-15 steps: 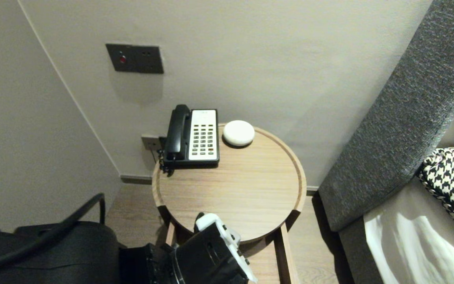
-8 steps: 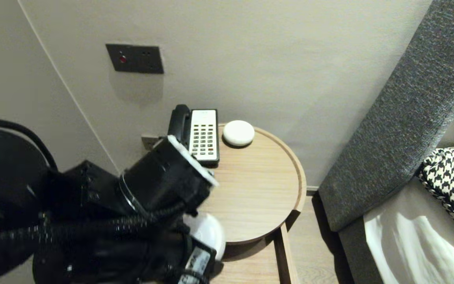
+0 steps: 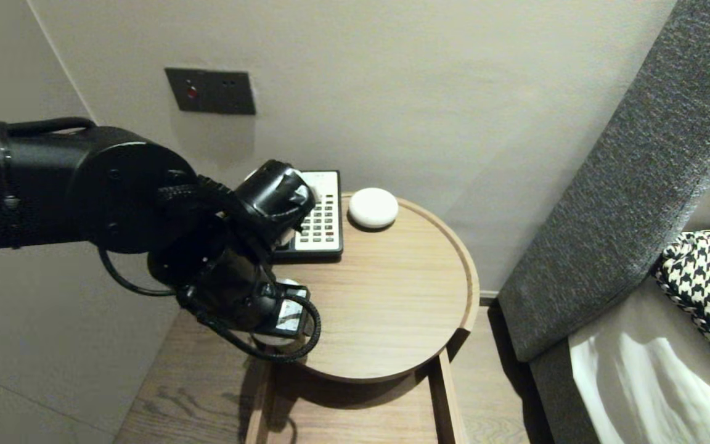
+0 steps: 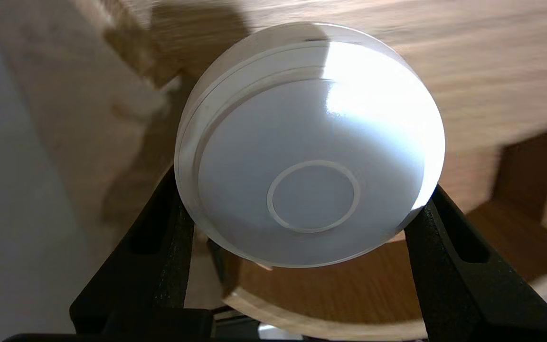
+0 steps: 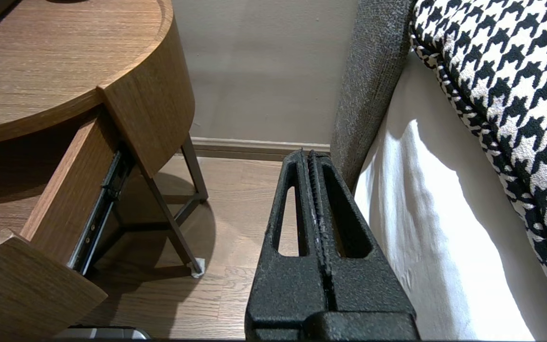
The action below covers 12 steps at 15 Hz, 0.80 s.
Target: Take the remote control out of the drawer one by one and place them on the table
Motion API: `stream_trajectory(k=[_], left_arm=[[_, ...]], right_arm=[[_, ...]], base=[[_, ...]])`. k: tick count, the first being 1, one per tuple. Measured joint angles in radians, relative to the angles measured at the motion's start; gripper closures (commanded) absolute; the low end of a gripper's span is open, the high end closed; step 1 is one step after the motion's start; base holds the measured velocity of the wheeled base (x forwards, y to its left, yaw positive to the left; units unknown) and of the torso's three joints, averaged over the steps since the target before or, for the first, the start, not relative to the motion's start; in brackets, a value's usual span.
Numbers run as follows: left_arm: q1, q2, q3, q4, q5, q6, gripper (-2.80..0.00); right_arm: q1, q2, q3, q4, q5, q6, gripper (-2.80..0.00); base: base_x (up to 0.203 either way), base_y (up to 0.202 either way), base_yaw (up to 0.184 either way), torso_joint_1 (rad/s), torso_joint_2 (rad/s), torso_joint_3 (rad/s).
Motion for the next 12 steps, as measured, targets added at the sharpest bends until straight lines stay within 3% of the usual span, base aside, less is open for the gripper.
stream_trajectory(k=[5, 12], left_arm=[[0.018, 0.09, -0.071, 0.02, 0.0, -0.01, 0.0], [0.02, 0.124, -0.085, 0.026, -0.001, -0.006, 0.0]], right_arm=[[0.0, 0.0, 0.0, 0.0, 0.0, 0.0, 0.0], [0.0, 0.0, 0.0, 0.0, 0.0, 0.0, 0.0]], base=[[0.0, 0.0, 0.0, 0.0, 0.0, 0.0], [0.0, 0.0, 0.0, 0.0, 0.0, 0.0]])
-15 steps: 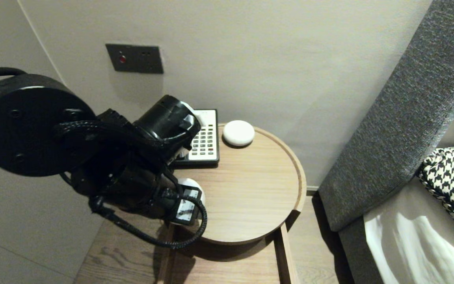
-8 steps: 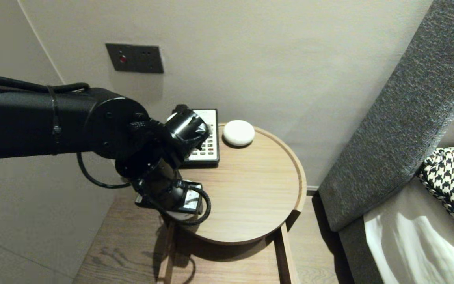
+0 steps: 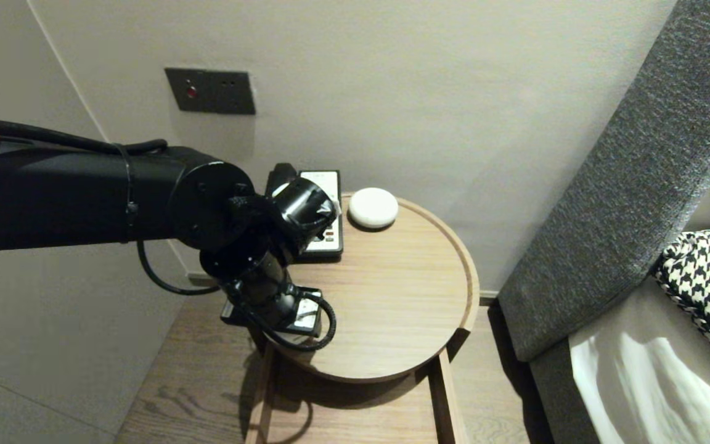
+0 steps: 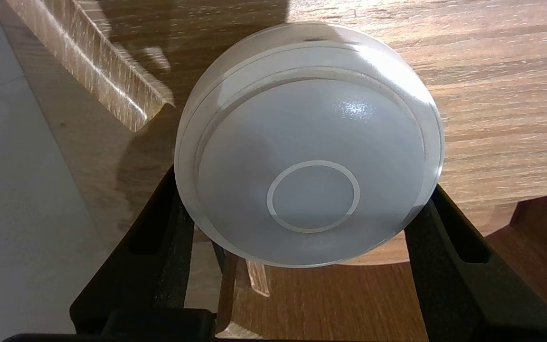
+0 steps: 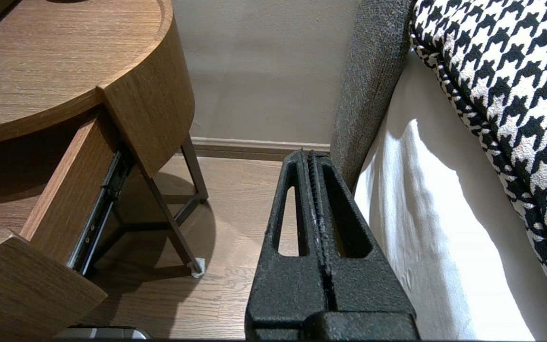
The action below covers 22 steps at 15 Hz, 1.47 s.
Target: Take the remote control out of the drawer one by one and place them on the table, then close the nightstand drawer
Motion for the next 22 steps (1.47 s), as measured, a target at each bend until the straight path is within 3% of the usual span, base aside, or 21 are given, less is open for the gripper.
stream_trajectory(k=[1, 9, 14, 15, 19, 22], left_arm=[[0.0, 0.002, 0.0, -0.001, 0.0, 0.0, -2.8], [-0.001, -0.012, -0.001, 0.0, 0.0, -0.004, -2.8], [-0.001, -0.117, -0.006, 0.016, 0.0, 0.007, -2.8], [-0.001, -0.155, -0.007, 0.034, -0.001, 0.008, 0.0], [-0.002, -0.336, 0.026, 0.116, -0.008, 0.009, 0.0], [-0.032, -0.479, 0.152, 0.14, -0.01, 0.01, 0.0]], right_arm=[[0.0, 0.0, 0.0, 0.0, 0.0, 0.0, 0.0], [0.0, 0.0, 0.0, 0.0, 0.0, 0.0, 0.0], [0.0, 0.0, 0.0, 0.0, 0.0, 0.0, 0.0], [0.0, 0.0, 0.0, 0.0, 0.0, 0.0, 0.0], [0.0, 0.0, 0.0, 0.0, 0.0, 0.0, 0.0], [0.0, 0.0, 0.0, 0.0, 0.0, 0.0, 0.0]], base=[[0.0, 0.0, 0.0, 0.0, 0.0, 0.0], [0.0, 0.0, 0.0, 0.0, 0.0, 0.0], [0.0, 0.0, 0.0, 0.0, 0.0, 0.0], [0.0, 0.0, 0.0, 0.0, 0.0, 0.0], [0.0, 0.0, 0.0, 0.0, 0.0, 0.0], [0.0, 0.0, 0.0, 0.0, 0.0, 0.0]])
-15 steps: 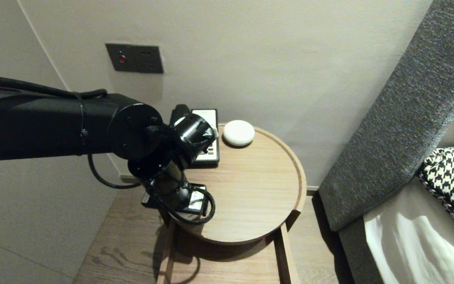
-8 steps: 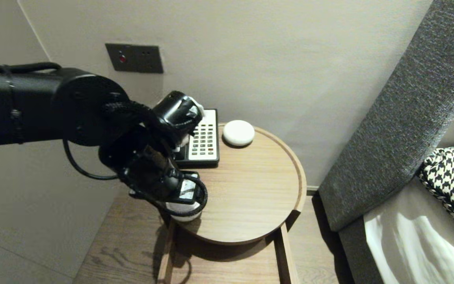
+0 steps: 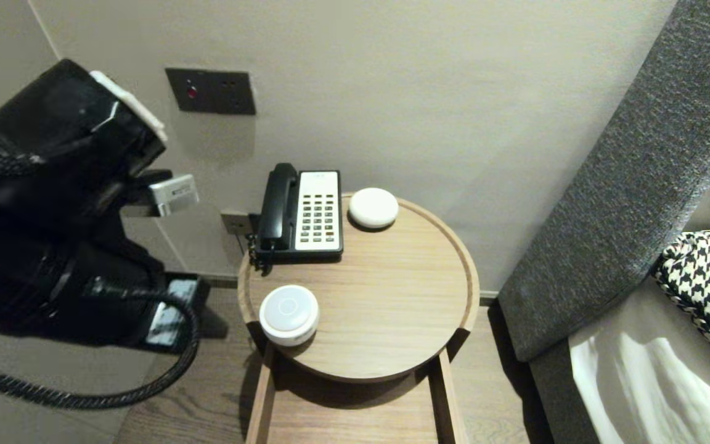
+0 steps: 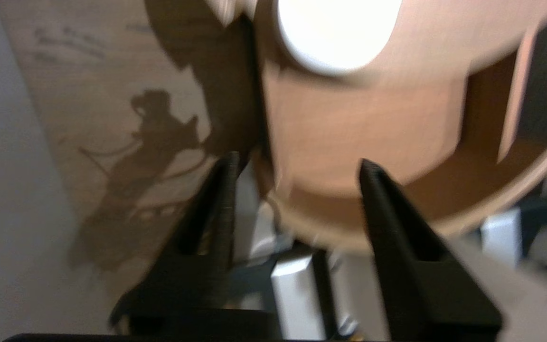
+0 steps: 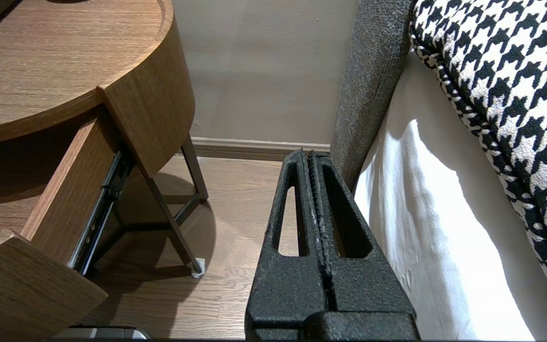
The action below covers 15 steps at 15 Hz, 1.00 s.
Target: Close the nightstand drawer
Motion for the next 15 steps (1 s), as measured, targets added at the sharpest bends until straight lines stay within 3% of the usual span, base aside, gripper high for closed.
stream_trajectory(k=[4, 9, 15], left_arm=[[-0.076, -0.156, 0.264, -0.02, -0.023, -0.003, 0.0], [-0.177, -0.284, 0.524, -0.039, -0.178, 0.055, 0.0], [-0.292, -0.307, 0.828, -0.307, -0.18, 0.075, 0.0]], right_arm=[[0.0, 0.0, 0.0, 0.0, 0.0, 0.0, 0.0], [0.0, 0.0, 0.0, 0.0, 0.0, 0.0, 0.0], [0.0, 0.0, 0.0, 0.0, 0.0, 0.0, 0.0]], base=[[0.0, 0.0, 0.0, 0.0, 0.0, 0.0], [0.0, 0.0, 0.0, 0.0, 0.0, 0.0], [0.0, 0.0, 0.0, 0.0, 0.0, 0.0]])
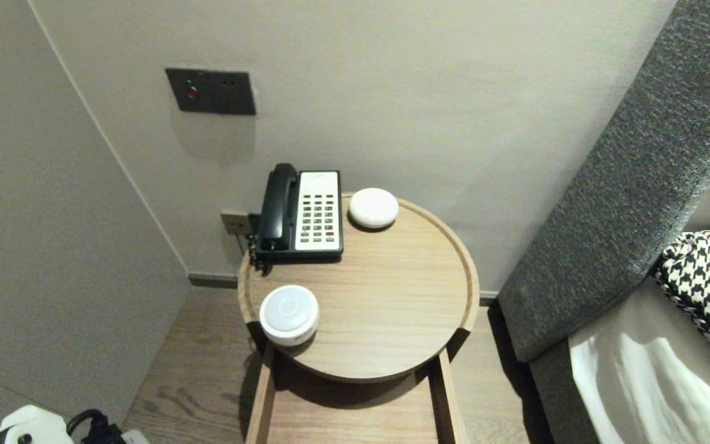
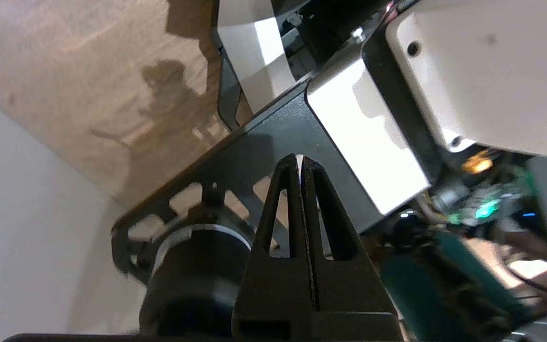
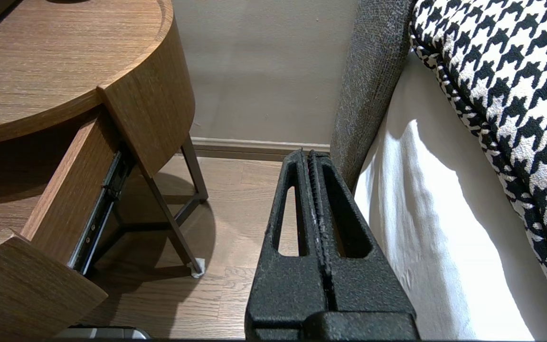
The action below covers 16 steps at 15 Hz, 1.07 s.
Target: Close the nightstand drawer
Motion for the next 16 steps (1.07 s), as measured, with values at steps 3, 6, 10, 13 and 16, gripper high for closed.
stream_trajectory(k=[3, 6, 10, 13, 16], left_arm=[[-0.031, 0.012, 0.107, -0.145, 0.038, 0.014, 0.0], [-0.036, 0.054, 0.193, -0.305, 0.1, 0.015, 0.0], [-0.036, 0.134, 0.225, -0.433, 0.228, 0.013, 0.0], [-0.036, 0.182, 0.219, -0.489, 0.25, 0.014, 0.0], [-0.036, 0.24, 0.217, -0.558, 0.293, 0.015, 0.0]], right_arm=[[0.0, 0.0, 0.0, 0.0, 0.0, 0.0, 0.0], [0.0, 0.0, 0.0, 0.0, 0.0, 0.0, 0.0], [0.0, 0.0, 0.0, 0.0, 0.0, 0.0, 0.0], [0.0, 0.0, 0.0, 0.0, 0.0, 0.0, 0.0], [0.0, 0.0, 0.0, 0.0, 0.0, 0.0, 0.0]], base=[[0.0, 0.0, 0.0, 0.0, 0.0, 0.0], [0.0, 0.0, 0.0, 0.0, 0.0, 0.0], [0.0, 0.0, 0.0, 0.0, 0.0, 0.0], [0.0, 0.0, 0.0, 0.0, 0.0, 0.0], [0.0, 0.0, 0.0, 0.0, 0.0, 0.0]])
